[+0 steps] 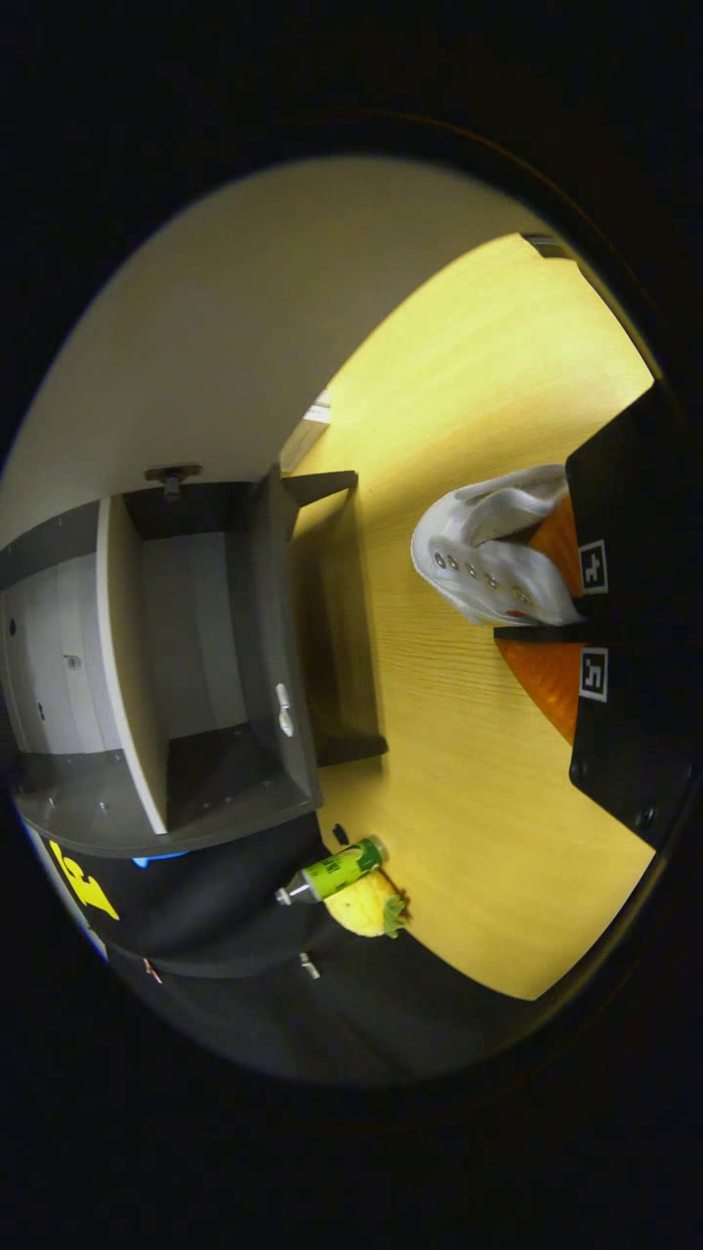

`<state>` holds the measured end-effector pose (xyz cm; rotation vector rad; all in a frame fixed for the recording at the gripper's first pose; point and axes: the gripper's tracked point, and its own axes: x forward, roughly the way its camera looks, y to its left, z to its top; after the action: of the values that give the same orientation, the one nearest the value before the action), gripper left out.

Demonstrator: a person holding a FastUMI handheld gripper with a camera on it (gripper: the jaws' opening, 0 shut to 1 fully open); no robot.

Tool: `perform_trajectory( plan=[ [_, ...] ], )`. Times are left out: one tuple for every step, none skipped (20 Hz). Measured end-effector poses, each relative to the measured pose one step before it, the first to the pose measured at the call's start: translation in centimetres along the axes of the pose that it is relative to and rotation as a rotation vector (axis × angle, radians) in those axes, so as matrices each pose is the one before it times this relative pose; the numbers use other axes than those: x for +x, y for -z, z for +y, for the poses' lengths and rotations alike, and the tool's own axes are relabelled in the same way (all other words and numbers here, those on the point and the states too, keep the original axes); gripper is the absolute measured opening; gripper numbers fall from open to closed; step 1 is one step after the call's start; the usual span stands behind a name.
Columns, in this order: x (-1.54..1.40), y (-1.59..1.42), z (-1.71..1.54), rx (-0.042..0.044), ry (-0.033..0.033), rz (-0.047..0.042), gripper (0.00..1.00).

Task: Open the shoe cabinet door, grab the shoes and put them into the shoe cabinet, then close the shoe cabinet door.

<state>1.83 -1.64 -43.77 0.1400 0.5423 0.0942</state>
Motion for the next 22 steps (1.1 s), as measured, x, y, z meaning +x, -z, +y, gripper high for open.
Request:
perform_trajectory(
  plan=[
    [-1.317, -1.881, 0.017, -0.00141, -0.00288, -0.02818, 0.05],
    [-1.112, -1.996, 0.203, -0.01176, -0.00545, -0.02927, 0.05],
    [-1.121, -2.213, 0.353, -0.00680, -0.01091, -0.02668, 0.05],
    [-0.876, -2.413, 0.534, 0.00361, -0.01121, -0.02505, 0.05],
    [-0.822, -2.237, 0.345, 0.00972, -0.00579, -0.02147, 0.05],
    [-0.624, -2.307, 0.270, 0.00404, -0.00244, -0.02214, 0.05],
    [-0.180, -2.349, 0.338, -0.00017, 0.00035, -0.02781, 0.05],
    [-0.152, -2.109, 0.219, -0.00630, -0.00143, -0.01542, 0.05],
    [0.042, -1.855, 0.228, -0.00059, -0.00173, -0.01393, 0.05],
    [0.065, -2.309, 0.233, 0.00968, -0.00307, -0.01691, 0.05],
    [0.518, -2.037, 0.431, 0.00660, -0.00679, -0.01339, 0.05],
    [0.893, -1.618, 0.302, -0.00212, -0.00532, -0.00646, 0.05],
    [0.734, -1.260, 0.086, -0.01043, 0.00061, 0.00418, 0.05],
    [1.161, -1.094, 0.163, -0.01728, -0.00139, 0.00954, 0.05],
    [1.145, -1.207, 0.272, -0.01618, -0.00415, 0.00093, 0.05],
    [1.409, -1.177, 0.319, -0.02198, -0.00392, -0.00251, 0.05],
    [1.436, -1.143, 0.213, -0.01793, -0.00022, -0.00462, 0.05],
    [1.525, -0.941, 0.328, -0.01620, -0.00427, -0.00403, 0.05],
    [1.111, -0.792, 0.242, -0.00576, -0.00484, 0.00410, 0.05],
    [1.685, -1.080, 0.519, -0.00262, -0.01072, -0.00696, 0.05],
    [1.371, -0.532, 0.357, 0.00400, -0.00640, 0.00660, 0.05],
    [1.450, -0.506, 0.374, -0.00085, -0.00829, 0.00698, 0.05]
  ],
)
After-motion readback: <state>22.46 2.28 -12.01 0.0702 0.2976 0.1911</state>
